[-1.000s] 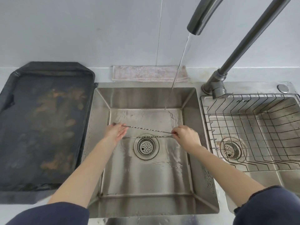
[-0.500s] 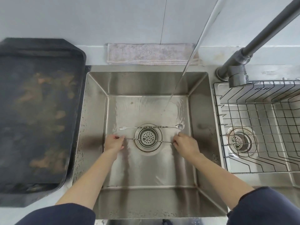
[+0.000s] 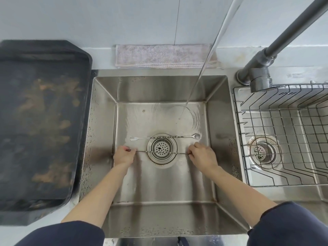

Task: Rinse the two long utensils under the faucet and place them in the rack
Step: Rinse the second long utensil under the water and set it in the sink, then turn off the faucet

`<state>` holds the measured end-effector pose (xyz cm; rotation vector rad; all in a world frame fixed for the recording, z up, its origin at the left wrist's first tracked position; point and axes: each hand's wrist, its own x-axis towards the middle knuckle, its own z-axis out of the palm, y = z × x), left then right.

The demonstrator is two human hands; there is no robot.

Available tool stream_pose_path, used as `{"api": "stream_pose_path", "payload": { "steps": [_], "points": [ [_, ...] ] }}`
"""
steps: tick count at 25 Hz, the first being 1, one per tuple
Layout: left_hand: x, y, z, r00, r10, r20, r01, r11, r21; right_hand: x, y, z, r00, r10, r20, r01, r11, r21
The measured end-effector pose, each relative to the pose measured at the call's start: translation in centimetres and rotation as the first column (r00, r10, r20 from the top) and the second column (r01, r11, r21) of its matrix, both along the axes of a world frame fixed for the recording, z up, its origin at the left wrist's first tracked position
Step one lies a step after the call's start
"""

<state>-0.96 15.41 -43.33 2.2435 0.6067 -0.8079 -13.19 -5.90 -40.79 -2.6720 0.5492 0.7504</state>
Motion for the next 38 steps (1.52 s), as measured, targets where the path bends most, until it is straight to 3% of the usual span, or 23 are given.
{"api": "stream_pose_path", "payload": {
  "steps": [8,18,23,29,34,38],
  "points": [
    [0.4,-0.5,3.5,0.999,0.013,-0.032,-0.016,0.996,-0.083,0.1,0.0,2.5,0.997,0.025,0.069,-0.022,0.999,-0.043],
    [1.1,-4.5,14.9,0.925,-0.237,0.296,0.309,0.923,-0.227,-0.6,-1.5,9.8,0.944,-0.072,0.321,0.071,0.997,0.016],
    [1.6,-7.7,23.6,0.762,-0.348,0.546,0.514,0.838,-0.184,-0.7,-3.3,15.7,0.835,-0.140,0.533,0.147,0.989,0.031],
    [1.9,-11.9,33.0,0.546,-0.337,0.767,0.690,0.700,-0.184,-1.0,-7.0,21.4,0.690,-0.185,0.700,0.286,0.958,-0.029],
    [1.1,-15.5,37.2,0.295,-0.363,0.884,0.764,0.646,0.010,-1.0,-9.3,22.5,0.766,-0.213,0.607,0.331,0.940,-0.087],
    [0.9,-17.2,37.7,0.201,-0.330,0.922,0.752,0.655,0.071,-1.0,-10.1,22.3,0.786,-0.228,0.575,0.335,0.938,-0.087]
  ]
}}
